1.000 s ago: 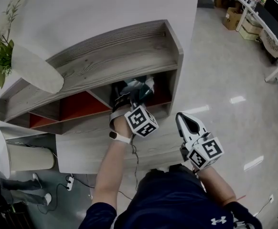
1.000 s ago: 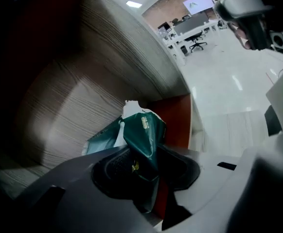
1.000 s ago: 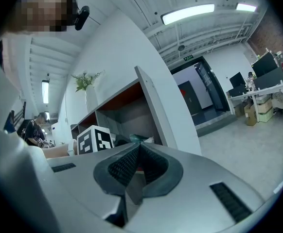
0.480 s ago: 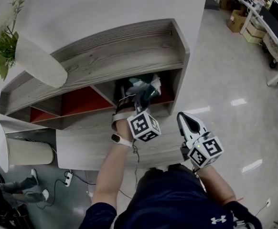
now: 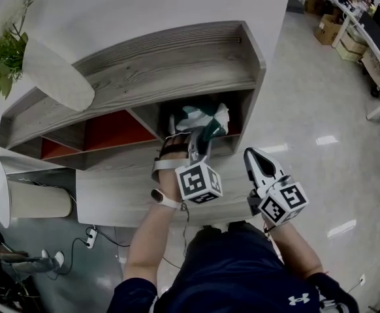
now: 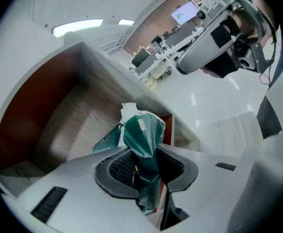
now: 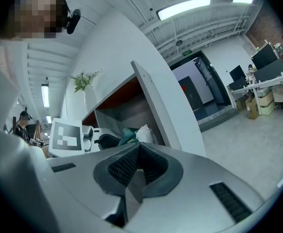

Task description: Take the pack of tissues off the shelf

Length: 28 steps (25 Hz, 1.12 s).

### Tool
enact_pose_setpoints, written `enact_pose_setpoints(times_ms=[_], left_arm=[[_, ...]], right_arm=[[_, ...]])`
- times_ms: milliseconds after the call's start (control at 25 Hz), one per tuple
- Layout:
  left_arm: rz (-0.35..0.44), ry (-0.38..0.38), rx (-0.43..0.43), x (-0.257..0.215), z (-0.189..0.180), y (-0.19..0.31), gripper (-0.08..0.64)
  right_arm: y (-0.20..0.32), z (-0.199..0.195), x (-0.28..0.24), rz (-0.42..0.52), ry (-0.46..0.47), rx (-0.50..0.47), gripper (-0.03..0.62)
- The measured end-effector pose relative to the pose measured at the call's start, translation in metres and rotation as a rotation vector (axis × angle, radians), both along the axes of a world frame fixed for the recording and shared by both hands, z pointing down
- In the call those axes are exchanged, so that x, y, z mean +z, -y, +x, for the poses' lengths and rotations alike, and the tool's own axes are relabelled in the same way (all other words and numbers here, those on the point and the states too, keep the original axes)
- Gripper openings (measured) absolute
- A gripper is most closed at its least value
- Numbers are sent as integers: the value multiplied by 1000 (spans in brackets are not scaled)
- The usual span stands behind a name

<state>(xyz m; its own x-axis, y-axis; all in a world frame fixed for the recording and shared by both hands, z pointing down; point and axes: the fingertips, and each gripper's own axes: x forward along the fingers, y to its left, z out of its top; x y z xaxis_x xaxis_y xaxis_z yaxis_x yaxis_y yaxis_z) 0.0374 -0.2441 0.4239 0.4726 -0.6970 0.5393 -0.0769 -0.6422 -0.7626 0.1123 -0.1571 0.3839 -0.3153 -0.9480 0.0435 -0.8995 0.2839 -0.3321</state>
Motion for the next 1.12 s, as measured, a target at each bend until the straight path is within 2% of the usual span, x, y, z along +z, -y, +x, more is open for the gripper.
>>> enact_pose_setpoints(times_ms=[480, 1120], left_arm=[[3, -54, 24, -9, -14, -58, 109], [-74, -26, 52, 34, -22, -109, 109]], right_arm=[[1, 0, 5, -2, 10, -9, 12], [-4, 12, 24, -55, 46, 21, 12]])
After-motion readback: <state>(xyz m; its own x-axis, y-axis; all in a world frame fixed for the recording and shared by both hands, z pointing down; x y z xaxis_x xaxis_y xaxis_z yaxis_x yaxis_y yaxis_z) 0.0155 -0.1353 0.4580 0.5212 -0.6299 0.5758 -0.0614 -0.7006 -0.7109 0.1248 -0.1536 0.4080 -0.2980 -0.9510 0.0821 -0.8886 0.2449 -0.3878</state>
